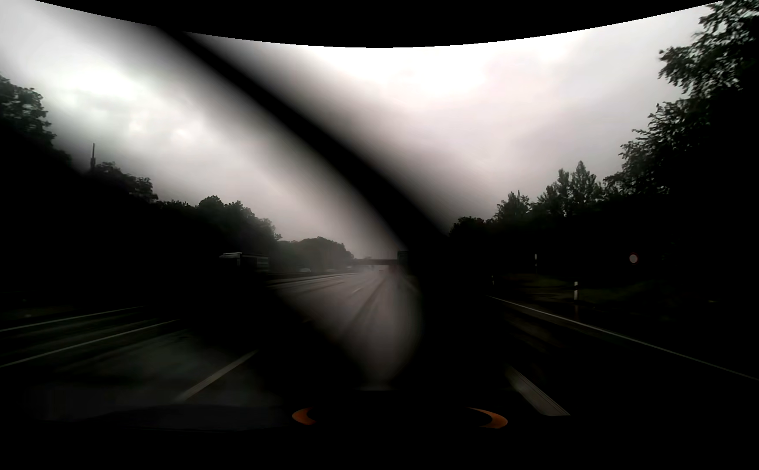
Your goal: Follow the waypoints while adhering to traffic rules and regulations
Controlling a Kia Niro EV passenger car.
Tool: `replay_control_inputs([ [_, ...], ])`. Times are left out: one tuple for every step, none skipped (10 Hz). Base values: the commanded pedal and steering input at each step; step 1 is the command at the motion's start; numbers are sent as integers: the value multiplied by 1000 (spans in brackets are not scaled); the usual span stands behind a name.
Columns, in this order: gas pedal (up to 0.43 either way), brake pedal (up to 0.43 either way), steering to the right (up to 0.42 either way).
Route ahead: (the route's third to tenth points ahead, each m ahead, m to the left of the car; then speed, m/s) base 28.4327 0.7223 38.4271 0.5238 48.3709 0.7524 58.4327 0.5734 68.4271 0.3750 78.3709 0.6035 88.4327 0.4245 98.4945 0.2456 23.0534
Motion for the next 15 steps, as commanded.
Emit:
replay_control_inputs([
  [150, 0, -1],
  [150, 0, -1],
  [150, 0, -1],
  [150, 0, -1],
  [150, 0, -1],
  [150, 0, -1],
  [138, 0, -1],
  [138, 0, -1],
  [138, 0, -1],
  [130, 0, -1],
  [130, 0, -1],
  [130, 0, -1],
  [130, 0, -1],
  [118, 0, -1],
  [118, 0, -2],
])
